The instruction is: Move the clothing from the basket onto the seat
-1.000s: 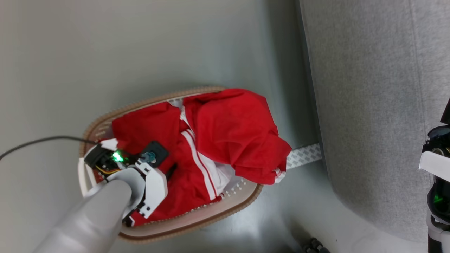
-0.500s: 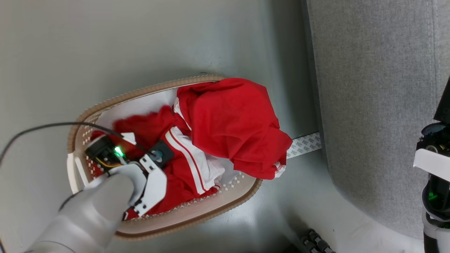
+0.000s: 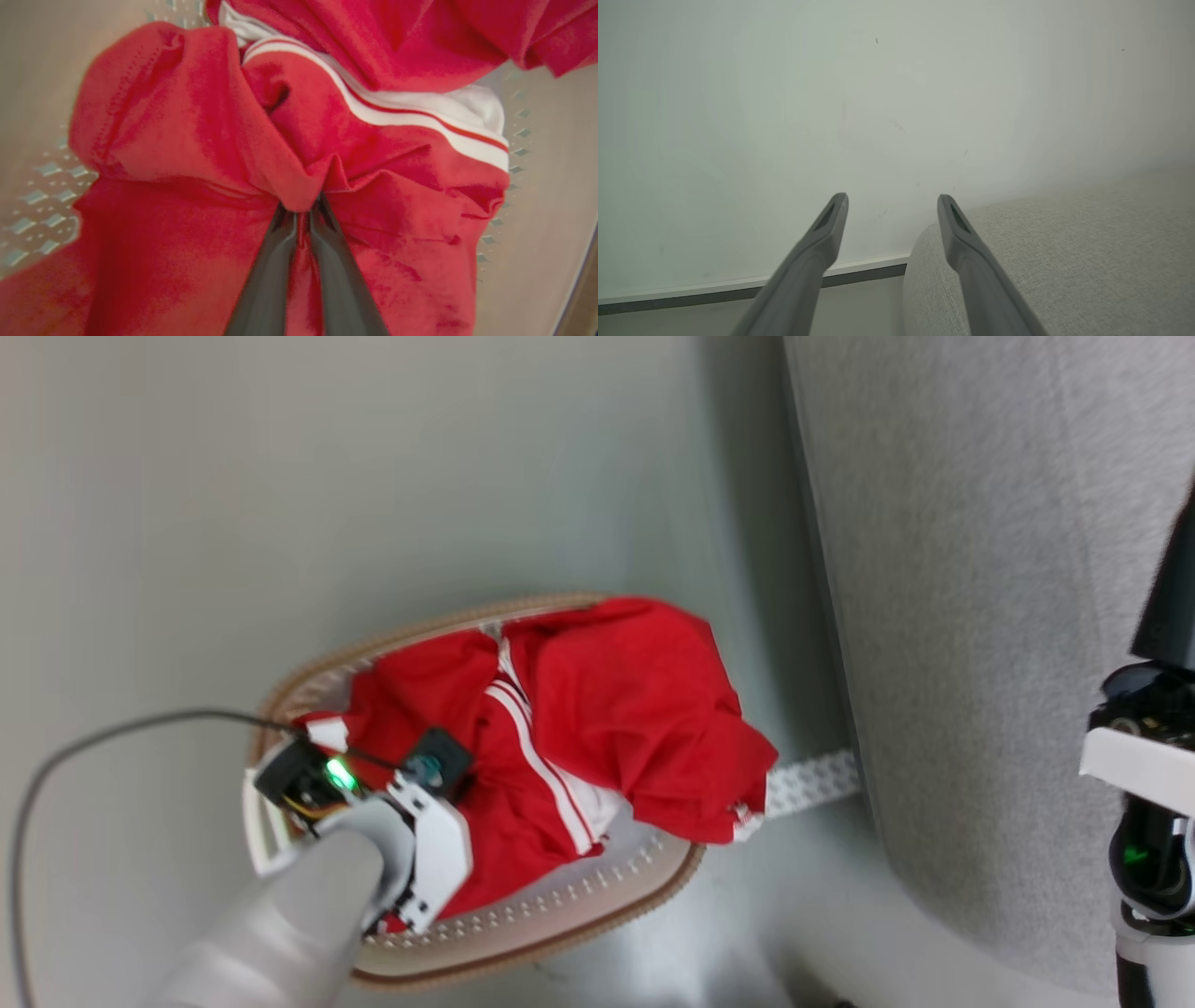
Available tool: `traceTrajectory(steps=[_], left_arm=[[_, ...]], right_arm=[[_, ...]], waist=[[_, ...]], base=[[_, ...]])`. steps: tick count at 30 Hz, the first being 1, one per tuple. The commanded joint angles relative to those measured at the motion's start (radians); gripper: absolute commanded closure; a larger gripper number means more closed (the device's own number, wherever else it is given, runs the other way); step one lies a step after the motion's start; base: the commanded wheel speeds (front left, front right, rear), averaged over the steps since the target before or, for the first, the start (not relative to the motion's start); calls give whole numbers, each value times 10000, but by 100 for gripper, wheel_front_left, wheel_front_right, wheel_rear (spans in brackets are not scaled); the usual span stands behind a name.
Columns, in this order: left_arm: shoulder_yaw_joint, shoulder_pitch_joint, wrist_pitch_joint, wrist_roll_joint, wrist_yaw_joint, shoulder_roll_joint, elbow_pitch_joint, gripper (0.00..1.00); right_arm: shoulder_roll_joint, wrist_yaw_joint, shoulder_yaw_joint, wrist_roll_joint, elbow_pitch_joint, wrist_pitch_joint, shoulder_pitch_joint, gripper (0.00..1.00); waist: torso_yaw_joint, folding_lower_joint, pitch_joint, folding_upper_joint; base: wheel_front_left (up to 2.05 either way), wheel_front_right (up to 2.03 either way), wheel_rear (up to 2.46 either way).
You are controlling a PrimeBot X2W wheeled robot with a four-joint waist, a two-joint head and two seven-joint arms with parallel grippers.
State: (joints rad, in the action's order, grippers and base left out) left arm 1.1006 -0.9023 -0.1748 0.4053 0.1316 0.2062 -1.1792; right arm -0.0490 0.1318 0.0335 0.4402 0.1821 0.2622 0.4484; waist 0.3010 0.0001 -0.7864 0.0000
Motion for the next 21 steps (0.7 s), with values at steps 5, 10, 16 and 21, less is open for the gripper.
traceTrajectory(steps=[5,10,16,21], left_arm=[[-115,621,-494,614,-13,-258,146,100],[-96,1130,-766,1176,-13,-527,594,100],[-233,1794,-910,1886,-13,-599,1473,100],[-690,2328,-903,2214,-13,-472,2472,100]], right_arm=[[-5,-21,-64,-336,-312,20,-212,0],[-7,-21,-47,-525,-630,20,-482,0],[-10,-21,-103,-721,-1103,20,-974,0],[-10,-21,-114,-860,-1457,20,-1456,0]], waist=[[-568,-1,1624,0],[-998,-1,2761,0],[-1471,-1,4167,0],[-1866,-1,5231,0]], base=[[0,0,0],[0,0,0],[0,0,0],[0,0,0]])
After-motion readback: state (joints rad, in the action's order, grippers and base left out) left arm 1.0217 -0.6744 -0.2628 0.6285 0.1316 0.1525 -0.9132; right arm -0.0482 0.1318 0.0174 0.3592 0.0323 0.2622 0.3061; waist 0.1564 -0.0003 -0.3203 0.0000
